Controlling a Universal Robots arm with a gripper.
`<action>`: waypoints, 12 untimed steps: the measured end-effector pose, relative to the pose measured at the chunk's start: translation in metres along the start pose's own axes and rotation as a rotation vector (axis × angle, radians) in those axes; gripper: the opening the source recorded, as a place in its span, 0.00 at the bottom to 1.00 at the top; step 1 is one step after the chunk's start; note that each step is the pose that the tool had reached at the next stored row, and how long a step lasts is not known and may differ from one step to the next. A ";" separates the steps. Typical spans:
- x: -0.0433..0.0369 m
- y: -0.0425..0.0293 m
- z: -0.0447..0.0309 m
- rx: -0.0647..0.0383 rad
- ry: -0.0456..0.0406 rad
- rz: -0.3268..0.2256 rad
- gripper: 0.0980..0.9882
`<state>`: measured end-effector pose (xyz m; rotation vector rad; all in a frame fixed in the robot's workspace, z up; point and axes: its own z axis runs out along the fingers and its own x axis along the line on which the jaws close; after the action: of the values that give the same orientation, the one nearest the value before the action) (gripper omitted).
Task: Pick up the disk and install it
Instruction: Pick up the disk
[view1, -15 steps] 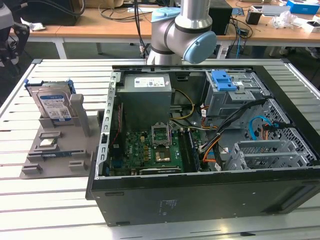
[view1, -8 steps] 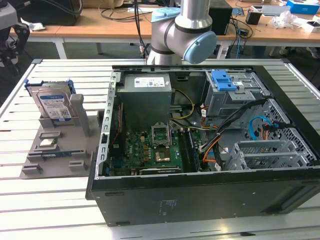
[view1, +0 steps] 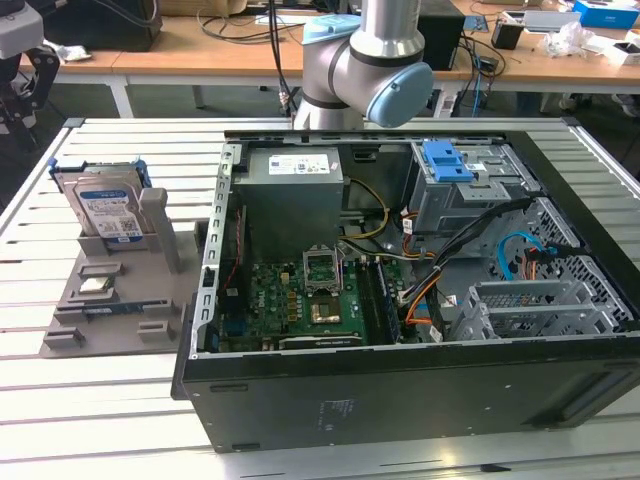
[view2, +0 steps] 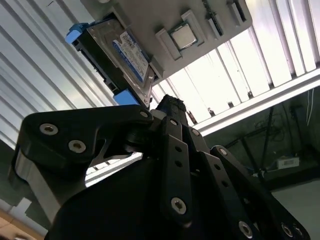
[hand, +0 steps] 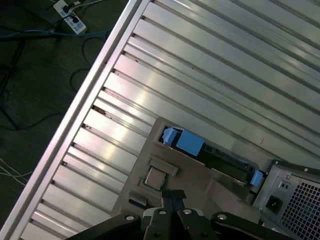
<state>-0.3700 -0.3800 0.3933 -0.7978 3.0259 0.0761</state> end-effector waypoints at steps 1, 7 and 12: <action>0.0000 0.0000 0.0000 0.000 0.0005 -0.011 0.01; 0.0000 0.0000 0.0000 -0.002 0.0046 -0.103 0.01; 0.0000 0.0000 0.0000 -0.004 0.0079 -0.178 0.01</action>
<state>-0.3699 -0.3800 0.3933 -1.0656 2.9469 0.0774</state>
